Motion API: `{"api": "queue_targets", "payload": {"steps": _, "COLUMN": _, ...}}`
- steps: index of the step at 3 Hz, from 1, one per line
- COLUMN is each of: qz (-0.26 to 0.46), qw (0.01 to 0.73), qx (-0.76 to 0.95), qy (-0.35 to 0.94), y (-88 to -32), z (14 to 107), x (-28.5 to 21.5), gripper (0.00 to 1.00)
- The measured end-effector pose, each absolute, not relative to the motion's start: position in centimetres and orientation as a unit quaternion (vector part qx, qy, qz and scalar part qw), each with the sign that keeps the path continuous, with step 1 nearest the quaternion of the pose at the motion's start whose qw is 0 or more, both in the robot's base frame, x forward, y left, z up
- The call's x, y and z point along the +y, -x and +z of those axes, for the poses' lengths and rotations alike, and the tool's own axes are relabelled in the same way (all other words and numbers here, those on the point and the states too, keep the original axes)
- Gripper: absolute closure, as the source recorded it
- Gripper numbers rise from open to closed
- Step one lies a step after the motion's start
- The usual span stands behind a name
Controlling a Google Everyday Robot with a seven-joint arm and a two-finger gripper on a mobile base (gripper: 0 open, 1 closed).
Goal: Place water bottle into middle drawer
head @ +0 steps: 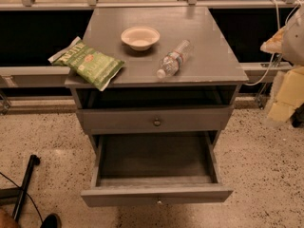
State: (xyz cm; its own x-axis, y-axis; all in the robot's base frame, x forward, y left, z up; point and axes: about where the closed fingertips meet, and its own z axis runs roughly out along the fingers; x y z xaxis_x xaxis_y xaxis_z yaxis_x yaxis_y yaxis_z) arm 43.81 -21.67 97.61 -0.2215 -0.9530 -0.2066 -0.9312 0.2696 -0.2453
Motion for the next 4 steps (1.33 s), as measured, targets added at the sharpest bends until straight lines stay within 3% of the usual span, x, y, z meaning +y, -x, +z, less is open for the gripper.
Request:
{"api": "queue_targets", "payload": {"steps": 2, "qz": -0.046, "qw": 0.179, "qx": 0.757, "qy": 0.627, "y": -48.1, "z": 95.5, "x": -20.5, "gripper": 0.00}}
{"api": "queue_targets", "payload": {"steps": 3, "qz": -0.015, "qw": 0.207, "qx": 0.677, "qy": 0.706, "y": -55.3, "z": 93.4, "x": -15.9, "gripper": 0.00}}
{"api": "queue_targets", "payload": {"steps": 4, "qz": -0.023, "qw": 0.211, "qx": 0.670, "qy": 0.711, "y": -55.2, "z": 93.9, "x": -16.4, "gripper": 0.00}}
